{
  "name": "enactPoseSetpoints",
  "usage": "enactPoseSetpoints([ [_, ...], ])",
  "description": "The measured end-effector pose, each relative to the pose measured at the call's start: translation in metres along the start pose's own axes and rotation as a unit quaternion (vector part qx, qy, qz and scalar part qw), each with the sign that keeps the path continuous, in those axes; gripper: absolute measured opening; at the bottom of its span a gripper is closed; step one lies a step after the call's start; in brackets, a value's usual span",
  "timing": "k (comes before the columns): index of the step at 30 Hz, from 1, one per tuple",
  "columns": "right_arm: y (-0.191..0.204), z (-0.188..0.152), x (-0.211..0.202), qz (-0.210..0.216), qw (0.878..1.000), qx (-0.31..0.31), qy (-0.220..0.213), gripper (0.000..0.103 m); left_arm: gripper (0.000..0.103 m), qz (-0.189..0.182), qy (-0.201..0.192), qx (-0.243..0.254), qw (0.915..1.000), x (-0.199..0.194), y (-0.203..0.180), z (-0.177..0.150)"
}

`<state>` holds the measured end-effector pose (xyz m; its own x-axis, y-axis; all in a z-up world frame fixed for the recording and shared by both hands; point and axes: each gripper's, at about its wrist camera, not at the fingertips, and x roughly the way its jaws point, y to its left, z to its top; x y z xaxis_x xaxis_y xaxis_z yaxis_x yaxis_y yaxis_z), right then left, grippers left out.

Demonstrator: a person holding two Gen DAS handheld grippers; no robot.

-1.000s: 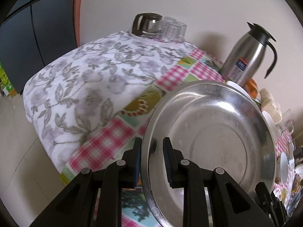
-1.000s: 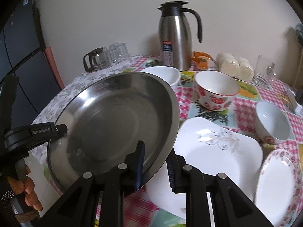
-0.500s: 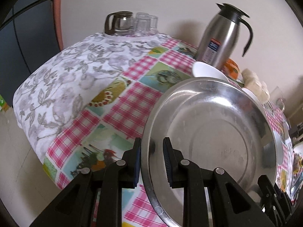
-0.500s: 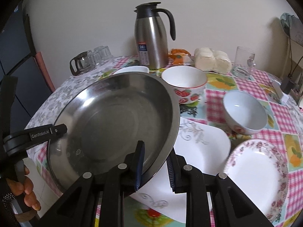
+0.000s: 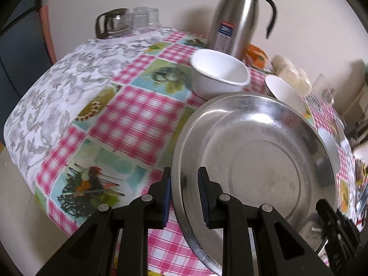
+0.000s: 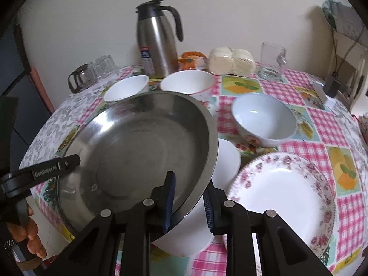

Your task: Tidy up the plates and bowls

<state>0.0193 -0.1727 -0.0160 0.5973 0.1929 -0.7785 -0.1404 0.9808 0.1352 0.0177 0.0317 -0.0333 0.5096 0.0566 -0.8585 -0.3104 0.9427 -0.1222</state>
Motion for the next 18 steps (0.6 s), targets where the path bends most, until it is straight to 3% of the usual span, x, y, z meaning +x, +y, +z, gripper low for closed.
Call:
enactPoseSetpoints([
  [10, -0.024, -0.003, 0.0, -0.035, 0.999, 0.024, 0.014, 0.026, 0.024, -0.007, 0.017, 0.06, 0.998, 0.008, -0.029, -0.007],
  [18, -0.037, -0.006, 0.006, -0.048, 0.996, 0.054, 0.05, 0.026, 0.024, -0.022, 0.025, 0.085, 0.9958, 0.008, -0.04, -0.011],
])
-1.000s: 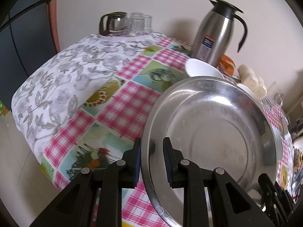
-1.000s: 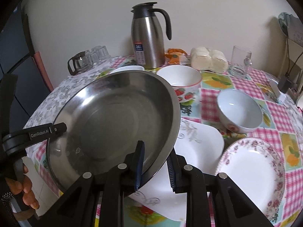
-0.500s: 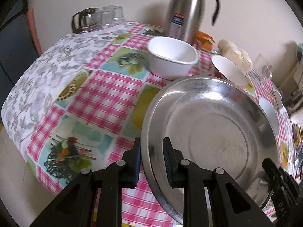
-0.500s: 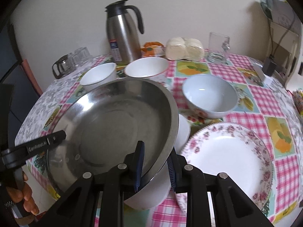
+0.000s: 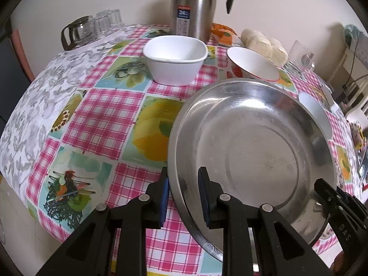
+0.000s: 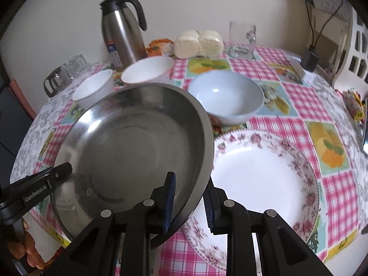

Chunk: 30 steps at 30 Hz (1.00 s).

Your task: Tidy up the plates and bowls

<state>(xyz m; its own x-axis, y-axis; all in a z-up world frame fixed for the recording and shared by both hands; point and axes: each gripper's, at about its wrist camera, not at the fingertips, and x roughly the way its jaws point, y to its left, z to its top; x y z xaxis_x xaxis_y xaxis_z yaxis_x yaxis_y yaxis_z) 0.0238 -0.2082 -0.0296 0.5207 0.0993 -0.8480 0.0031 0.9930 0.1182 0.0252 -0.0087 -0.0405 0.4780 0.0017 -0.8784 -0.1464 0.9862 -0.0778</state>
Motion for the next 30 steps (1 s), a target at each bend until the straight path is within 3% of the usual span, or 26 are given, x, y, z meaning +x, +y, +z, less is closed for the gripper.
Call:
enactPoseSetpoints([
  [10, -0.013, -0.003, 0.002, -0.009, 0.999, 0.028, 0.02, 0.026, 0.024, -0.002, 0.014, 0.029, 0.9995, 0.005, -0.011, -0.003],
  [30, -0.009, -0.006, 0.005, -0.011, 0.999, 0.014, 0.038, 0.027, 0.026, 0.006, 0.009, 0.01, 0.9999, 0.003, -0.005, -0.001],
])
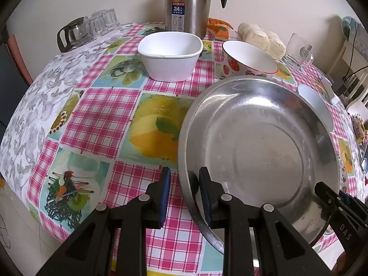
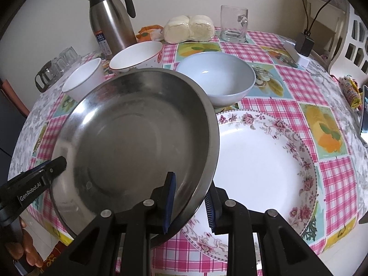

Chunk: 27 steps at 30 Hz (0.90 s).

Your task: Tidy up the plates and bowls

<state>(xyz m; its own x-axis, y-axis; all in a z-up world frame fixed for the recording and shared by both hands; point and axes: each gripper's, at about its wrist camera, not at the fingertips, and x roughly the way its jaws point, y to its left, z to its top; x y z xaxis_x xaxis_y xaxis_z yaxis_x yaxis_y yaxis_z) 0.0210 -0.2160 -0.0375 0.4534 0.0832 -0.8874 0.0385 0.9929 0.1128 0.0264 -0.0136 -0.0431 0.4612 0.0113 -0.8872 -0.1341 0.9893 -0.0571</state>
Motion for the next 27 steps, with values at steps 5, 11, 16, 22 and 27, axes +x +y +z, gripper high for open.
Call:
enactPoseSetpoints([
  [5, -0.005, 0.002, -0.002, 0.004, 1.0, 0.016, -0.003, 0.027, 0.031, -0.002, -0.009, -0.004, 1.0, -0.003, 0.002, 0.002],
  [11, -0.005, 0.005, -0.01, -0.001, 0.999, 0.019, -0.027, 0.055, 0.052, -0.003, -0.028, -0.002, 0.9996, -0.009, 0.001, 0.004],
  [16, -0.001, 0.008, -0.014, 0.0, 0.999, 0.009, -0.044, 0.076, 0.067, 0.005, -0.032, 0.005, 0.9994, -0.01, -0.002, 0.005],
  [22, 0.001, 0.008, -0.014, 0.0, 0.999, 0.001, -0.051, 0.089, 0.078, 0.021, -0.033, 0.007, 0.9992, -0.009, -0.002, 0.005],
  [27, -0.002, 0.009, -0.015, 0.0, 0.998, 0.004, -0.056, 0.1, 0.085, 0.03, -0.046, 0.009, 0.9985, -0.012, -0.001, 0.006],
])
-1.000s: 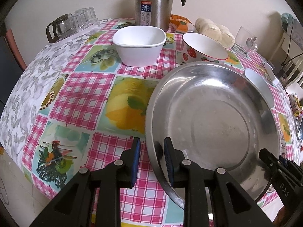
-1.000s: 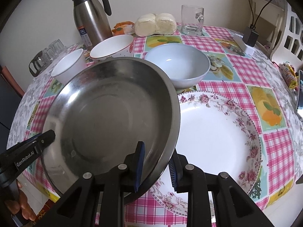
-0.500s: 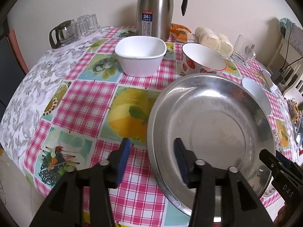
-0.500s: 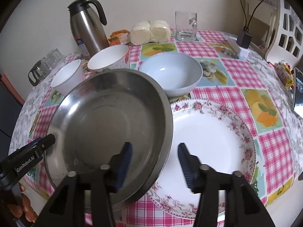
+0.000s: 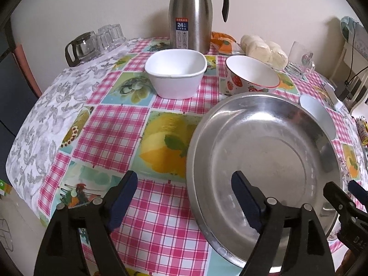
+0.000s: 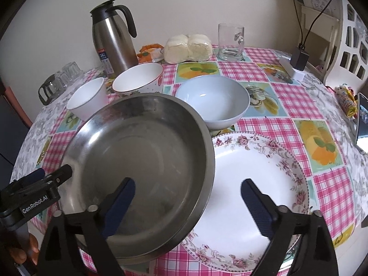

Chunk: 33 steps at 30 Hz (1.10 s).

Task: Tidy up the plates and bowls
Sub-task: 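Lower the steel basin onto the table and open both tools, then move both tools toward the pink-floral-rimmed round plate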

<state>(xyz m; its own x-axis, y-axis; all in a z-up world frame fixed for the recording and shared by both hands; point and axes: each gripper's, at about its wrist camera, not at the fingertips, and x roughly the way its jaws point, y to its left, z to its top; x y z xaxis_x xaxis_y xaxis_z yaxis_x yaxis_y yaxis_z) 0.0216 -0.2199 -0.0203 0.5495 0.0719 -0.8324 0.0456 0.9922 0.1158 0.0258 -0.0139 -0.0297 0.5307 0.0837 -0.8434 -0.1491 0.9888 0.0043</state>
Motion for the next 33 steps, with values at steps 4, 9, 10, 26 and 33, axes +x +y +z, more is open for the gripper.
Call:
enactPoseSetpoints([
  [4, -0.003, 0.001, -0.001, -0.004, 1.0, 0.006, -0.005, 0.103, 0.091, 0.006, -0.007, -0.004, 0.9999, 0.0, 0.003, 0.0],
  [9, -0.005, 0.001, -0.002, -0.006, 1.0, 0.008, -0.006, 0.103, 0.097, 0.014, -0.013, -0.013, 0.9997, -0.002, 0.006, 0.001],
  [10, -0.004, 0.001, -0.002, -0.007, 1.0, 0.007, -0.006, 0.103, 0.097, 0.014, -0.013, -0.014, 0.9997, -0.001, 0.007, 0.001],
  [26, -0.015, 0.005, -0.007, -0.014, 1.0, 0.022, -0.013, 0.103, 0.097, -0.014, -0.029, -0.019, 0.9993, -0.013, -0.001, 0.003],
  [33, -0.043, 0.01, -0.012, -0.05, 0.997, 0.058, -0.019, 0.103, 0.097, -0.04, -0.053, 0.0, 0.9978, -0.026, -0.025, 0.011],
])
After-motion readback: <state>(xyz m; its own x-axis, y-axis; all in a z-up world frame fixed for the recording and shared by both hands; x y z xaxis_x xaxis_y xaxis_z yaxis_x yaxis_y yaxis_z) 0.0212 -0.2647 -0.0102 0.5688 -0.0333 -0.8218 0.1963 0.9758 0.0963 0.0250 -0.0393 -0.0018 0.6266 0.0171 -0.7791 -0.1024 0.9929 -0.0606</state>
